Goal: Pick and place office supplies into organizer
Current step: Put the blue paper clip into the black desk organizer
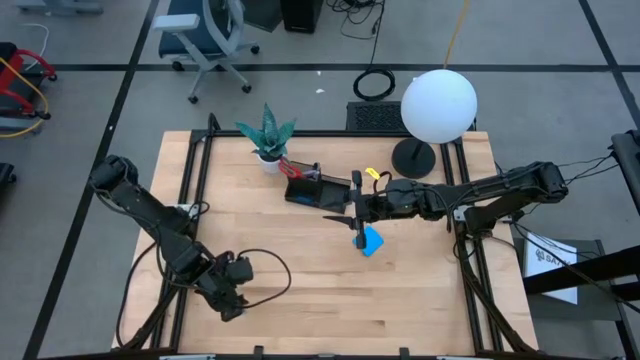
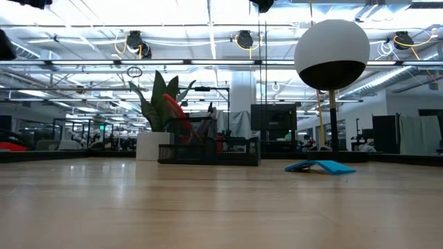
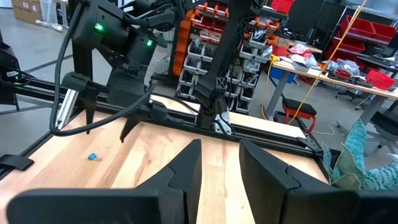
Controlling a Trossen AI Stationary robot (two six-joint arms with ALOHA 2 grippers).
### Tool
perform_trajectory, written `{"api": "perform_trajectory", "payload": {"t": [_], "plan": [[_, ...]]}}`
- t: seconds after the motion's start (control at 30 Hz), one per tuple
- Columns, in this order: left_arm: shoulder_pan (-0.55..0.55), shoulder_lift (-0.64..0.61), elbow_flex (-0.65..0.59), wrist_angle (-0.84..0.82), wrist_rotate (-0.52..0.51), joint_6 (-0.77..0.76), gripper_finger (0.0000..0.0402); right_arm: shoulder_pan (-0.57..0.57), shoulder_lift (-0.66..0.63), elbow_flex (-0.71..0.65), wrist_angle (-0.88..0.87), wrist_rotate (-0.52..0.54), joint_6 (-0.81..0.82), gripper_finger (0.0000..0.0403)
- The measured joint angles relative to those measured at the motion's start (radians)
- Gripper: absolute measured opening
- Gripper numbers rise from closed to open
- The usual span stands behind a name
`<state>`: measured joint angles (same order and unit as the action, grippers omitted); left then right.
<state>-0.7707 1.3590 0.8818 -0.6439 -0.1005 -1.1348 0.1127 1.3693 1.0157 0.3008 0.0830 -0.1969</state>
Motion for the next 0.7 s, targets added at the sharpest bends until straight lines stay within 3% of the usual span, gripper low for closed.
{"api": "perform_trajectory", "payload": {"t": [0.2, 0.3, 0.7], "plan": [[-0.004, 0.000, 0.000, 0.018, -0.030, -0.177, 0.0292, 0.000, 0.000, 0.000, 0.000, 0.089, -0.028, 0.0100], [-0.004, 0.000, 0.000, 0.072, -0.032, -0.180, 0.0292, 0.000, 0.000, 0.000, 0.000, 0.132, -0.028, 0.0100], [-0.015, 0.000, 0.000, 0.440, -0.069, -0.105, 0.0292, 0.000, 0.000, 0.000, 0.023, 0.130, -0.028, 0.0100]]}}
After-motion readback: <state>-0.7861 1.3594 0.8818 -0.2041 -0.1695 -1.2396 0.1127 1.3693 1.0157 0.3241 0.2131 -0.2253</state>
